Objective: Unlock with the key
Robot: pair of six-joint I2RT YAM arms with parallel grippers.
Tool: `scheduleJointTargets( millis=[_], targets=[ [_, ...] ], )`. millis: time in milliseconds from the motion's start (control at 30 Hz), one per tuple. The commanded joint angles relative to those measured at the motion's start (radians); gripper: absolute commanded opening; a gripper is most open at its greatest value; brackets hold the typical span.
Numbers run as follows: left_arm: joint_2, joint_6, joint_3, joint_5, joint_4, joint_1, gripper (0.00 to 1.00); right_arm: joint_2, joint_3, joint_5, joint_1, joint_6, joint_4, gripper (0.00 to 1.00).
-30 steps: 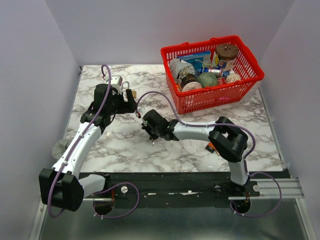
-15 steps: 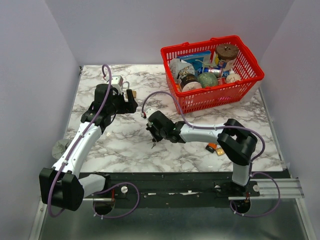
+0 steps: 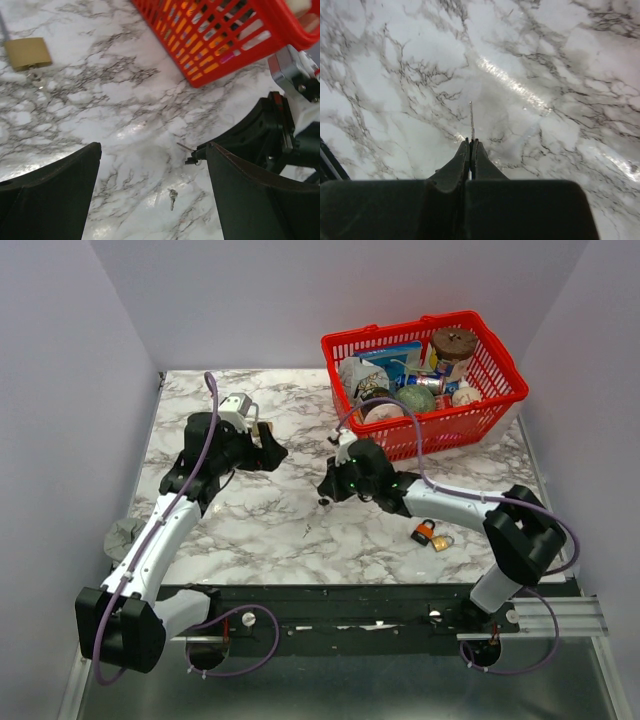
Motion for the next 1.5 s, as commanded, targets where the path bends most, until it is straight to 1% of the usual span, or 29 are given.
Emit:
scheduleJointTargets(
  millis=[0, 33, 67, 100, 133, 267, 500, 600, 700, 733, 800, 833, 900, 933, 1000, 1033, 1100, 1133, 1200, 1233, 1300, 1333, 1467],
  targets=[
    [-0.044, -0.056, -0.031, 0.307, 0.201, -0.019, 0.93, -0.123, -0.094, -0.136, -0.029, 0.107, 0.214, 0.01],
    [-0.049, -0.074, -0.051, 0.399, 0.253, -0.024, 0.93, -0.164, -0.109, -0.147, -0.032, 0.13, 0.243, 0.01],
    [-0.053, -0.094, -0.062, 0.424, 0.287, -0.031, 0.93, -0.181, -0.123, -0.158, -0.034, 0.139, 0.301, 0.01],
    [-0.063, -0.111, -0.073, 0.445, 0.346, -0.034, 0.93, -0.199, -0.143, -0.179, -0.036, 0.147, 0.327, 0.01],
    [-0.063, -0.134, -0.087, 0.464, 0.365, -0.037, 0.93, -0.213, -0.149, -0.188, -0.036, 0.164, 0.349, 0.01],
    [-0.041, -0.165, -0.087, 0.513, 0.393, -0.047, 0.93, -0.276, -0.168, -0.231, -0.036, 0.199, 0.439, 0.01],
    [-0.029, -0.286, -0.125, 0.588, 0.557, -0.057, 0.92, -0.31, -0.181, -0.277, -0.037, 0.233, 0.508, 0.01],
    [-0.024, -0.297, -0.13, 0.596, 0.569, -0.068, 0.88, -0.315, -0.192, -0.287, -0.037, 0.245, 0.539, 0.01],
    [-0.024, -0.298, -0.13, 0.598, 0.574, -0.073, 0.79, -0.316, -0.194, -0.288, -0.037, 0.251, 0.545, 0.01],
    [-0.024, -0.301, -0.13, 0.599, 0.576, -0.073, 0.74, -0.315, -0.195, -0.285, -0.037, 0.256, 0.547, 0.01],
    [-0.026, -0.303, -0.131, 0.599, 0.58, -0.074, 0.68, -0.318, -0.203, -0.284, -0.039, 0.262, 0.563, 0.01],
    [-0.026, -0.304, -0.133, 0.601, 0.582, -0.077, 0.63, -0.319, -0.206, -0.284, -0.039, 0.268, 0.571, 0.01],
    [-0.027, -0.306, -0.133, 0.601, 0.585, -0.08, 0.58, -0.318, -0.206, -0.288, -0.04, 0.271, 0.58, 0.01],
    [-0.026, -0.308, -0.134, 0.601, 0.586, -0.082, 0.52, -0.318, -0.205, -0.291, -0.04, 0.273, 0.582, 0.01],
    [-0.026, -0.312, -0.134, 0.599, 0.591, -0.083, 0.45, -0.318, -0.205, -0.291, -0.042, 0.276, 0.585, 0.01],
    [-0.026, -0.312, -0.136, 0.599, 0.591, -0.083, 0.4, -0.319, -0.208, -0.293, -0.042, 0.28, 0.588, 0.01],
    [-0.026, -0.315, -0.136, 0.601, 0.595, -0.085, 0.36, -0.321, -0.212, -0.293, -0.045, 0.289, 0.6, 0.01],
    [-0.026, -0.315, -0.137, 0.601, 0.597, -0.087, 0.31, -0.321, -0.215, -0.296, -0.046, 0.297, 0.606, 0.01],
    [-0.026, -0.317, -0.139, 0.599, 0.599, -0.087, 0.23, -0.319, -0.217, -0.302, -0.049, 0.302, 0.616, 0.01],
    [-0.027, -0.318, -0.139, 0.598, 0.599, -0.087, 0.15, -0.321, -0.217, -0.304, -0.049, 0.303, 0.616, 0.01],
    [-0.024, -0.318, -0.139, 0.594, 0.599, -0.087, 0.06, -0.318, -0.217, -0.305, -0.051, 0.303, 0.616, 0.01],
    [-0.026, -0.318, -0.139, 0.594, 0.599, -0.088, 0.0, -0.316, -0.217, -0.305, -0.049, 0.297, 0.616, 0.01],
    [-0.024, -0.311, -0.137, 0.588, 0.589, -0.088, 0.0, -0.327, -0.22, -0.276, -0.051, 0.279, 0.582, 0.01]
  ],
)
